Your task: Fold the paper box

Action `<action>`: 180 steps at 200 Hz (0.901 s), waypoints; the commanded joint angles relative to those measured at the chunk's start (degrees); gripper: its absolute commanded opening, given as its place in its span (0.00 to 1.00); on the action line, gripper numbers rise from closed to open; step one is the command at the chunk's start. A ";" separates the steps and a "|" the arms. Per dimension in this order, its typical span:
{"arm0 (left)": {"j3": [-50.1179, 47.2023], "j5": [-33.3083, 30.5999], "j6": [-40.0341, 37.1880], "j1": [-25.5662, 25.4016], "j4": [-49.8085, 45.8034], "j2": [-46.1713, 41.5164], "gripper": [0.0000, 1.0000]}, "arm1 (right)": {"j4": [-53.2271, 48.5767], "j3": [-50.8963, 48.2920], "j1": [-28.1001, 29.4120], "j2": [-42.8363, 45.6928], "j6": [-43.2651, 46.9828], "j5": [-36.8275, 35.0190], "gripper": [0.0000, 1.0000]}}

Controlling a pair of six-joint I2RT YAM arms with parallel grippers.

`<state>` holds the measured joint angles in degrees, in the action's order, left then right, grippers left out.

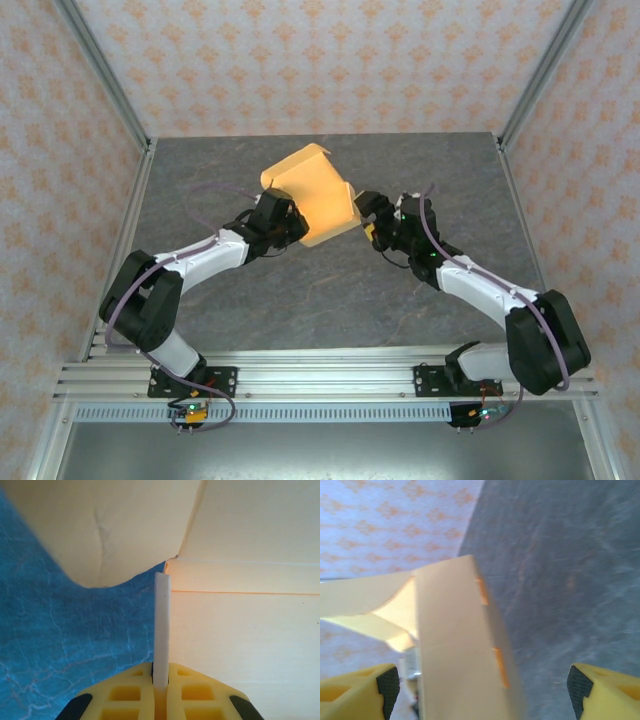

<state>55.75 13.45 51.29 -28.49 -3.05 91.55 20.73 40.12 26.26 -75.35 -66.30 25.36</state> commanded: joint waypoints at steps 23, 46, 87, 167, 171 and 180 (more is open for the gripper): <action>-0.65 4.40 7.24 0.18 0.65 -0.75 0.00 | 9.06 4.70 0.81 -2.43 -4.02 2.77 0.86; 0.59 4.48 6.24 0.10 -1.67 -0.98 0.00 | 5.68 6.55 1.42 -3.22 -0.75 2.30 0.84; 0.74 5.58 5.71 0.18 -2.20 -1.15 0.00 | -3.44 9.77 2.08 -3.79 5.63 -0.62 0.83; 1.44 5.88 5.49 0.12 -2.42 -1.90 0.00 | -10.48 13.26 2.23 -7.24 12.92 -3.80 0.76; 1.50 5.88 5.57 0.16 -2.46 -1.90 0.00 | -10.16 13.21 2.25 -7.43 12.90 -3.83 0.75; 1.58 5.87 5.66 0.13 -2.44 -1.98 0.00 | -9.94 13.40 2.22 -7.84 12.65 -3.99 0.73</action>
<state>55.77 18.70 57.12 -28.38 -4.47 91.53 10.87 52.05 28.12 -81.76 -54.54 22.46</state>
